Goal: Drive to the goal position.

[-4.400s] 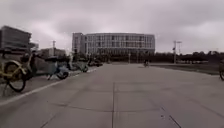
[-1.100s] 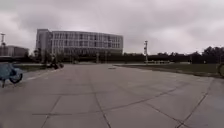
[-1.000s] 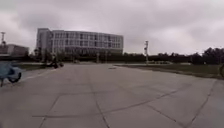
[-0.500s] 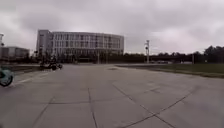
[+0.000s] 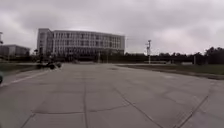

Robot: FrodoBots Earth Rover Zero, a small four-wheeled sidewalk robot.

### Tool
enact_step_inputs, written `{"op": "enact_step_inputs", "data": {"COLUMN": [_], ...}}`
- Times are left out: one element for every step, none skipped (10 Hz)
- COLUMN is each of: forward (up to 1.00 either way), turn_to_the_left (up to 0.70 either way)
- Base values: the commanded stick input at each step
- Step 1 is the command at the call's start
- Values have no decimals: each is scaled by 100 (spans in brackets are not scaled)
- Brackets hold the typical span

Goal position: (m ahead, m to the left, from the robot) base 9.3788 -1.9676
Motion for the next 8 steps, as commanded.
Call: {"op": "enact_step_inputs", "data": {"forward": [70, 70, 70, 70, 70, 70, 70, 70], "turn_to_the_left": [36, 38, 36, 19, 3, 3, 3, 3]}}
